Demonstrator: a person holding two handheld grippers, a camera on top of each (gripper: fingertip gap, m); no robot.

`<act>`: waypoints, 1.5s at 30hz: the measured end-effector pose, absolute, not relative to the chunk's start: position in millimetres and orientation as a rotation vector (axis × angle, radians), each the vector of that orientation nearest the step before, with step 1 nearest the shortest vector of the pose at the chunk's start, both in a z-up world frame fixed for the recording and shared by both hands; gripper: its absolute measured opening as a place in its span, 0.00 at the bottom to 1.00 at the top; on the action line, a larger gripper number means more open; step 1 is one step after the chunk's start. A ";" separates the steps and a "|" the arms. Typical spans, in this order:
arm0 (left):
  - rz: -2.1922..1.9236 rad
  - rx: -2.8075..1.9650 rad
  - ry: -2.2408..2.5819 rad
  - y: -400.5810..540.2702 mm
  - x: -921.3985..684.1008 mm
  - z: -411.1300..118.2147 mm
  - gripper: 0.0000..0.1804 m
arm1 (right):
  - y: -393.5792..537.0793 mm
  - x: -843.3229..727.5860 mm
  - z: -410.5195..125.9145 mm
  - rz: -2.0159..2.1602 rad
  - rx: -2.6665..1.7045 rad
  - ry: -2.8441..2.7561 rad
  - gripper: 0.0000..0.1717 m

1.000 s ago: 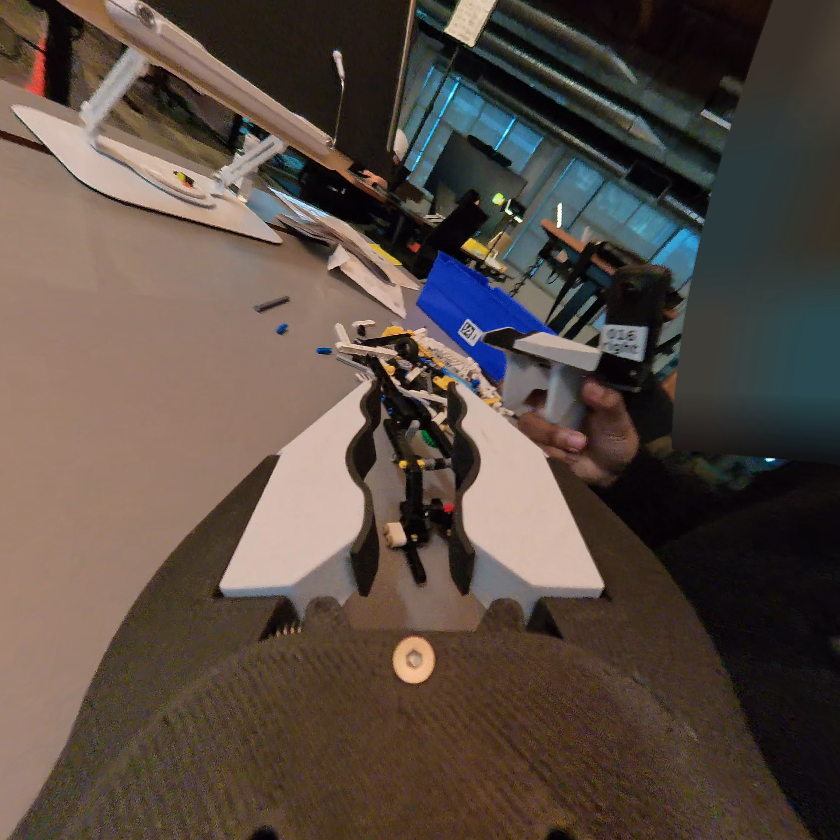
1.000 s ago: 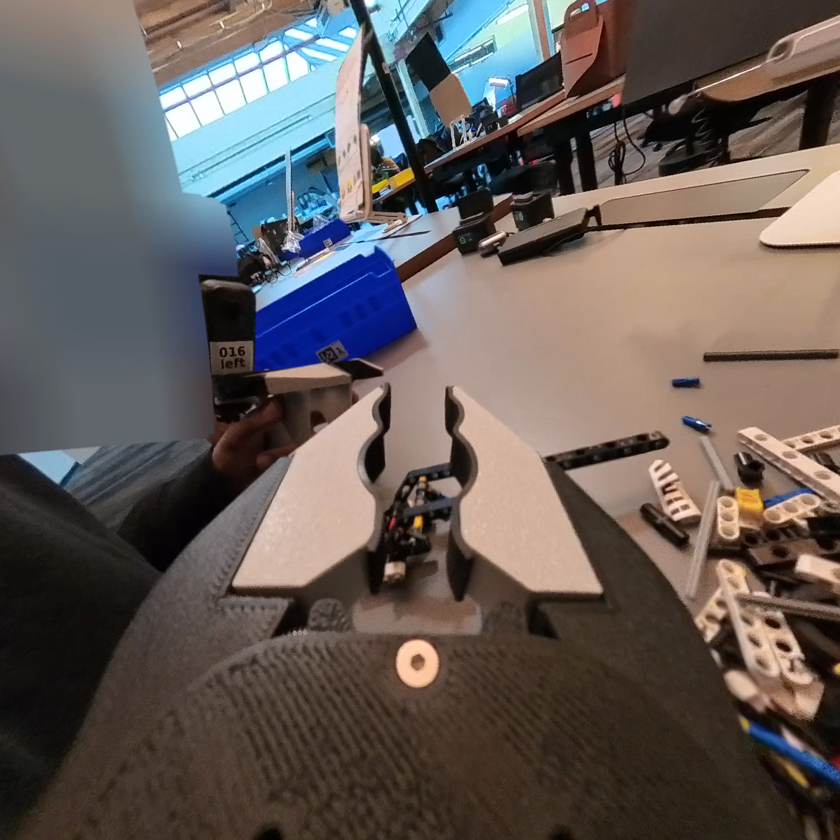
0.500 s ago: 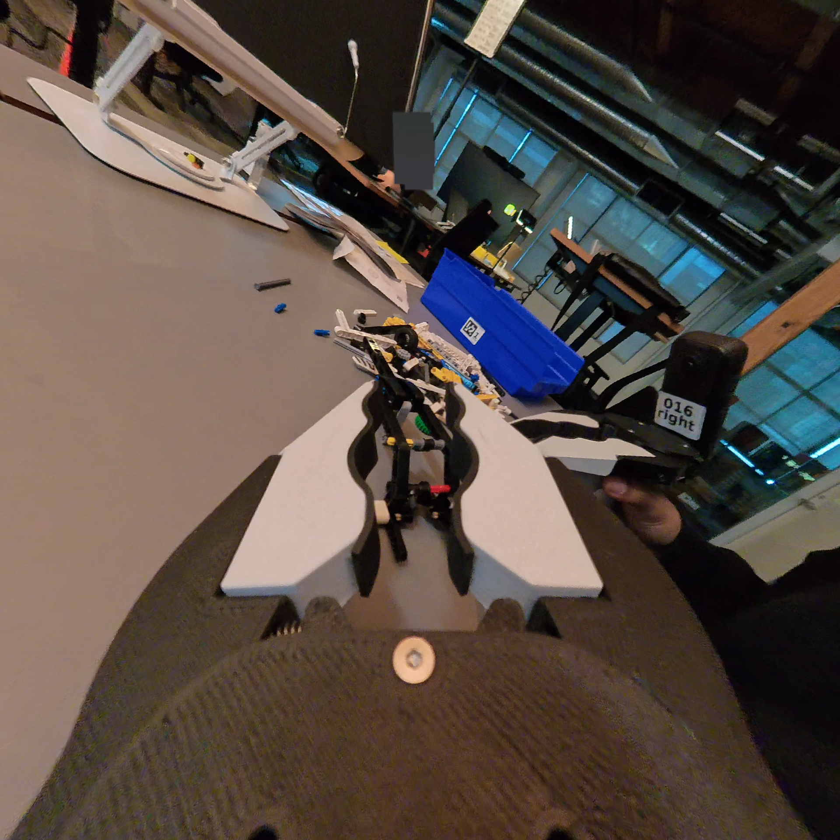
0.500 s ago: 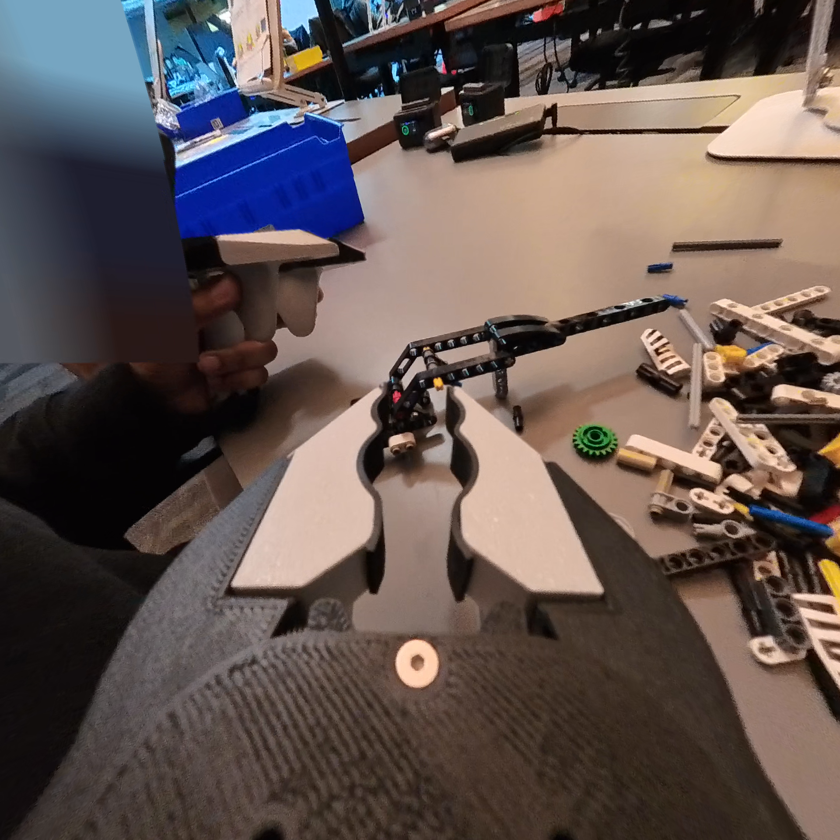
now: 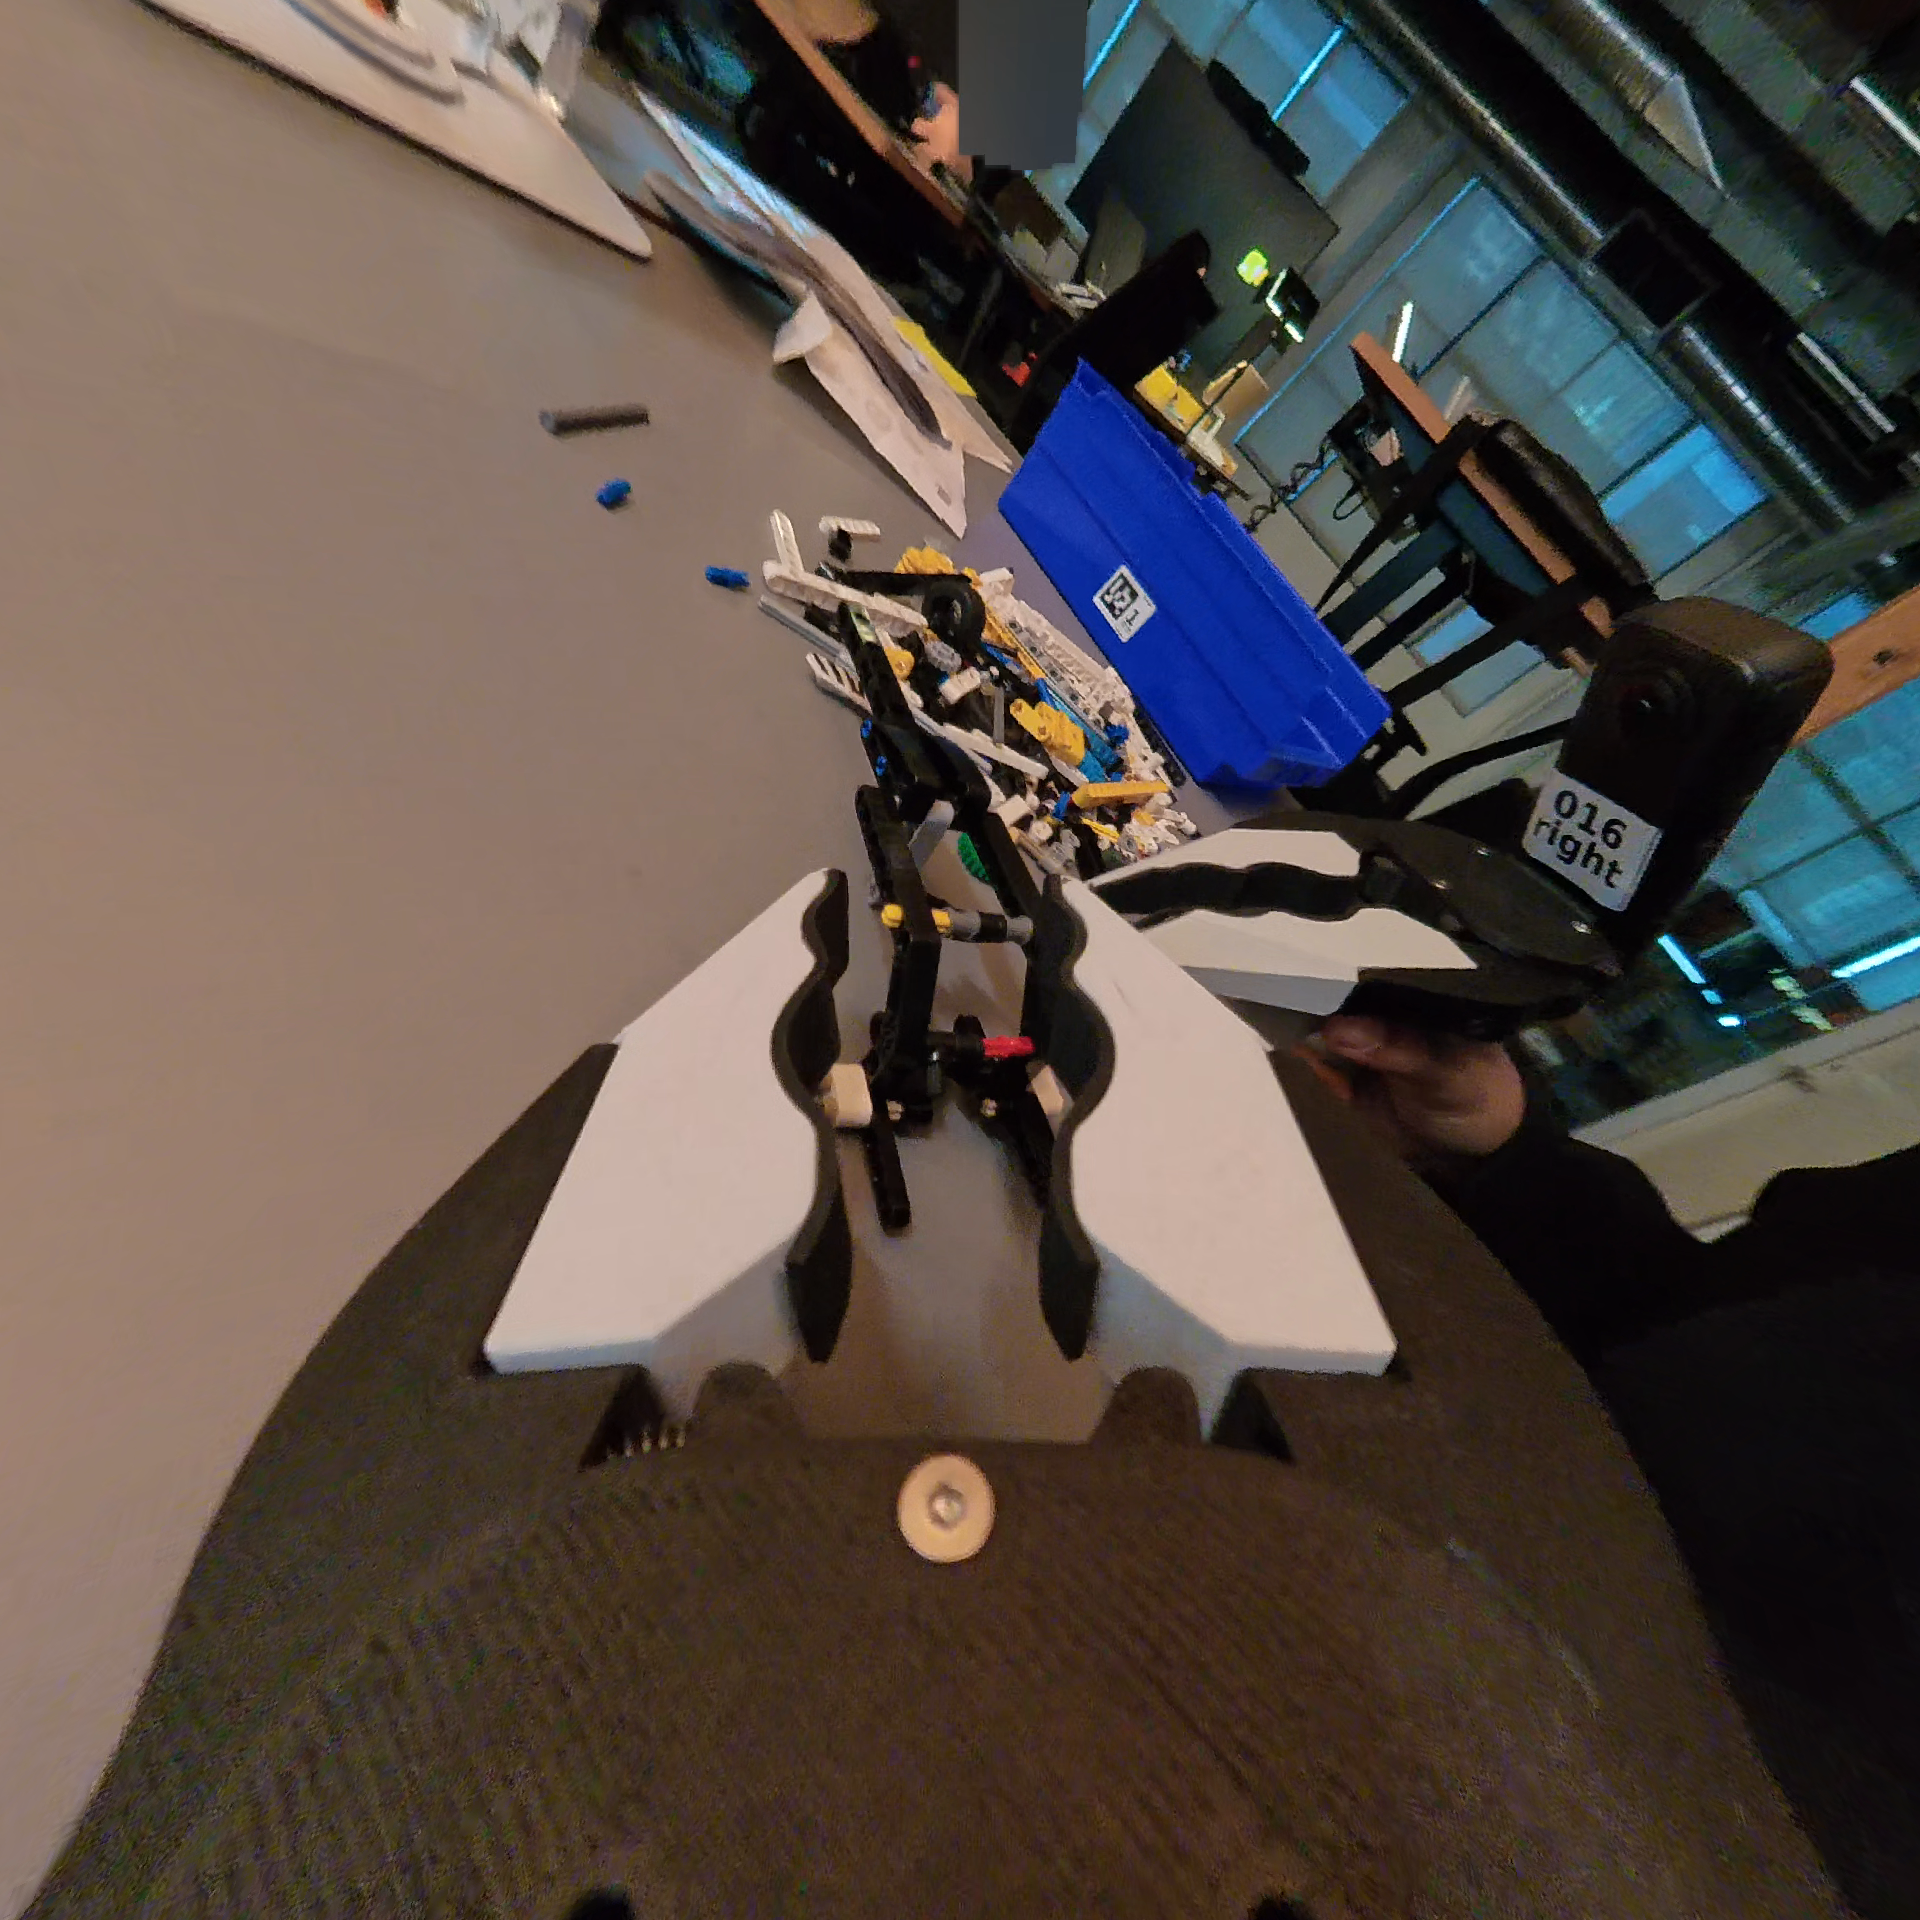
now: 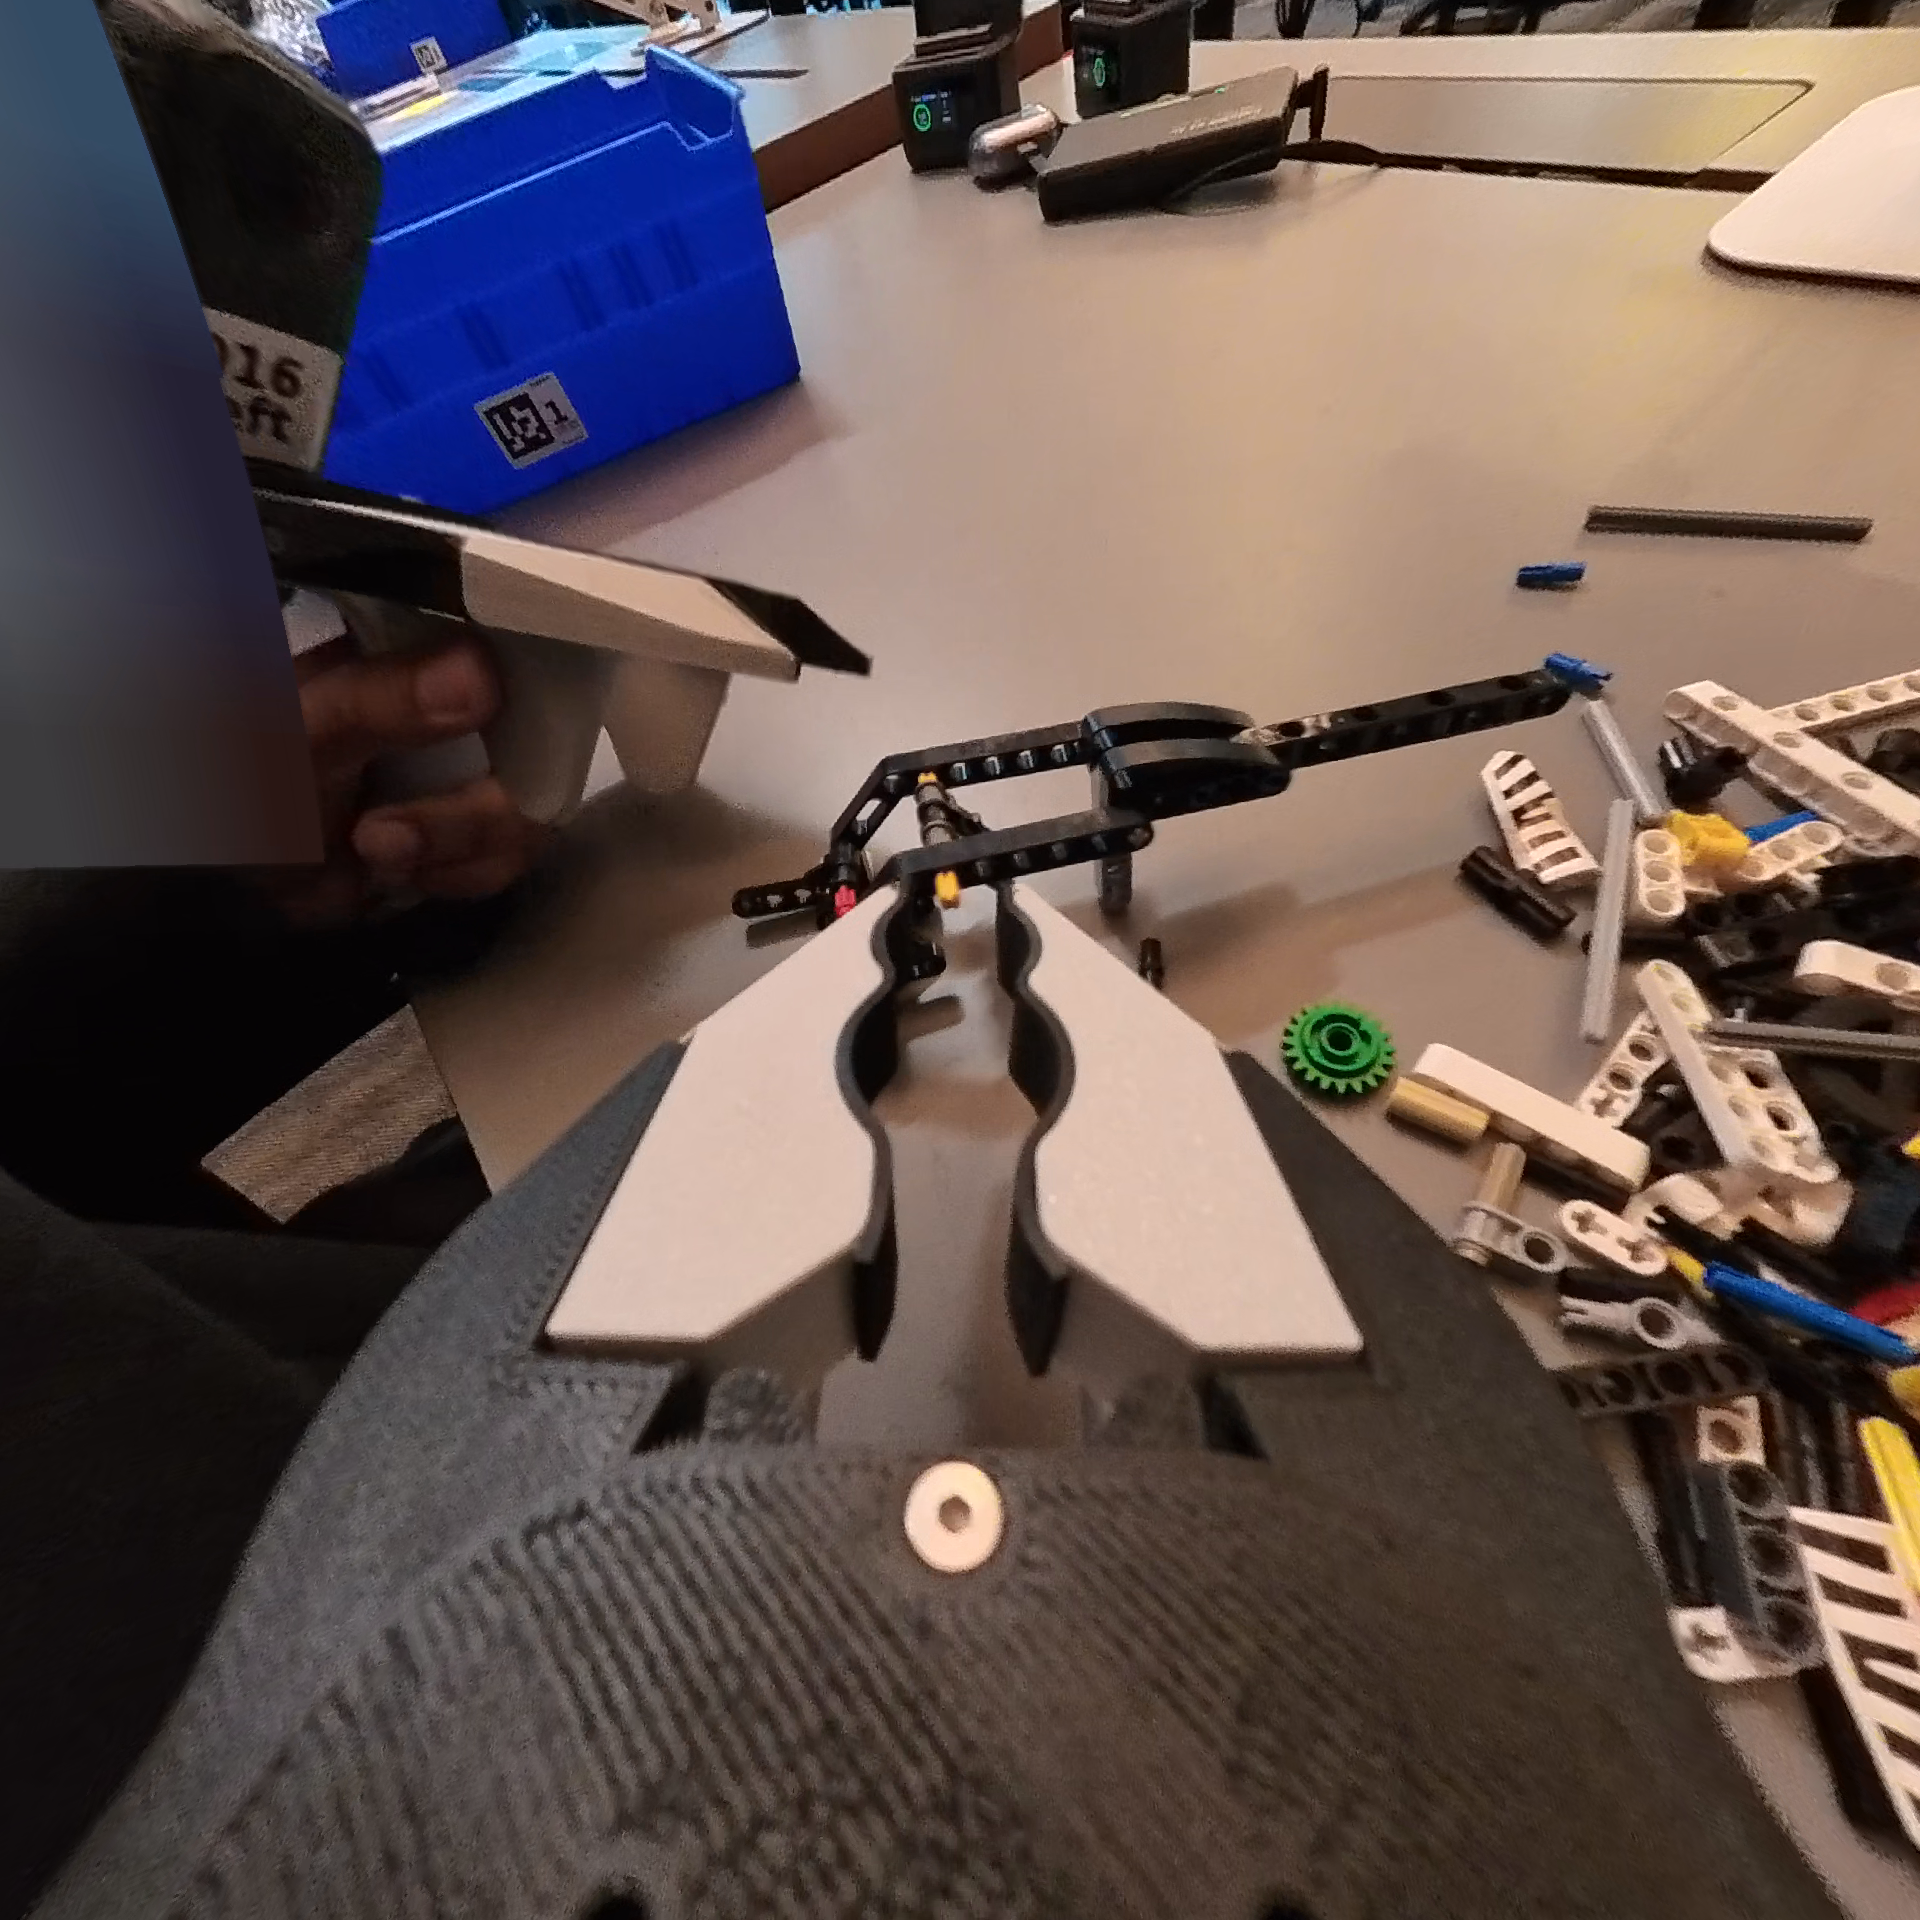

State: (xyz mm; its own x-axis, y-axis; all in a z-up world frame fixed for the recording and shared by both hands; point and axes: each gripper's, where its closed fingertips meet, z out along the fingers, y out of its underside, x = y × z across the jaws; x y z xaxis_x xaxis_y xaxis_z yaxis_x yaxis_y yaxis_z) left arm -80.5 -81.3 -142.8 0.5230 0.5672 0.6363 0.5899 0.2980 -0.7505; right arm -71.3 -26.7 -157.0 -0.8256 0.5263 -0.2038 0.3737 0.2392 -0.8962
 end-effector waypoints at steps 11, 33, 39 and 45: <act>-0.136 -1.455 -1.185 -68.0 -79.6 -164.1 0.18 | -22.4 -76.8 -155.4 1.836 -1.058 -2.410 0.01; -0.243 -1.649 -1.095 -48.6 -60.5 -176.2 0.03 | -44.5 -35.6 -153.1 1.723 -0.523 -2.561 0.07; -0.261 -1.744 -0.983 -43.8 -50.4 -175.5 0.03 | -18.4 -32.9 -145.4 1.230 0.322 -2.452 0.06; -0.230 -1.983 -0.722 -41.4 -39.2 -181.3 0.05 | -11.8 -18.7 -149.3 0.968 0.816 -2.664 0.16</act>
State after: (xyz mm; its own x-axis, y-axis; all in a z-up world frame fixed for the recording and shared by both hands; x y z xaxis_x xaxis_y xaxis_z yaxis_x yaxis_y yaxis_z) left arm -39.2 -41.4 -181.3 0.8059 0.3922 0.4436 0.5764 -0.3484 -0.7392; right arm -18.7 -11.8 -149.3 -0.8300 -0.4326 0.3520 -0.5577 0.6348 -0.5348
